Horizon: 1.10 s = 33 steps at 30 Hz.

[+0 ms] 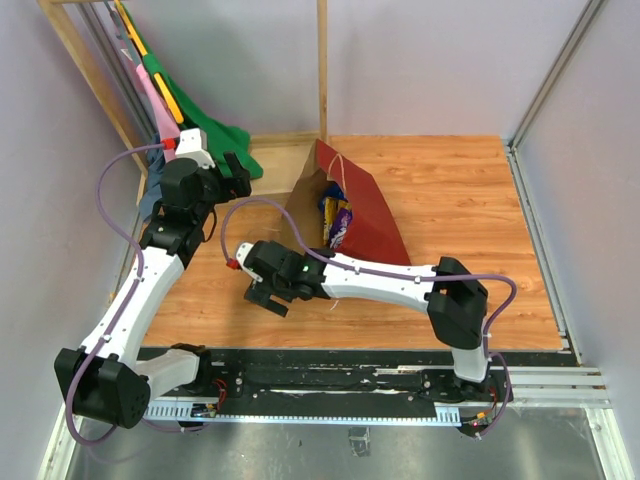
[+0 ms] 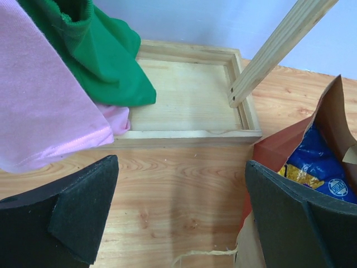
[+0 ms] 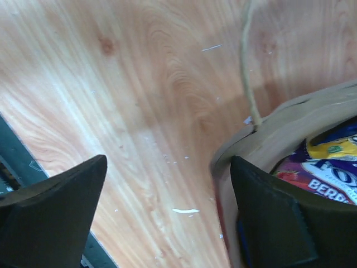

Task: Take the snacks out of the paper bag
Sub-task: Adjust the paper bag at the center of the board.

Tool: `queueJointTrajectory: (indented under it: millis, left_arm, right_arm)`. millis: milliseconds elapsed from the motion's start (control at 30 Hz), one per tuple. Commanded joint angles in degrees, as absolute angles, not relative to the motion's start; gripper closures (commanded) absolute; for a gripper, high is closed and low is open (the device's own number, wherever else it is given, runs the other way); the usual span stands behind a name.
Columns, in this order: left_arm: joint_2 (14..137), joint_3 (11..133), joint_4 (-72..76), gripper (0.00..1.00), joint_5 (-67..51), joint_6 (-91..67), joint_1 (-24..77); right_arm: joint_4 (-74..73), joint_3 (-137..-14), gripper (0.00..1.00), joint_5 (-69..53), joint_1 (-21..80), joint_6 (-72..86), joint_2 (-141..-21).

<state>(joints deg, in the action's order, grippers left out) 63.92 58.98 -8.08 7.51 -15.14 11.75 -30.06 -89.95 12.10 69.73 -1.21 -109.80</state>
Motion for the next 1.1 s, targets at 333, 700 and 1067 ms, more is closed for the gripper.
queueJointTrajectory:
  millis: [333,700,1067]
  left_arm:
    - [64.0,60.3,-7.9,0.00,8.6,-14.7,11.3]
    - [63.0,59.5,-6.2,0.00,5.3,-15.2,11.3]
    - [63.8,58.0,0.8,0.00,-11.1,-16.6,11.3]
  right_arm:
    - [-6.1,-73.9,0.02,15.0,77.2,-12.5,-85.3]
    - [10.1,-58.8,0.02,22.0,76.6,-17.2,-67.1]
    - [-0.3,-58.9,0.02,19.3,43.3,2.0,-52.9]
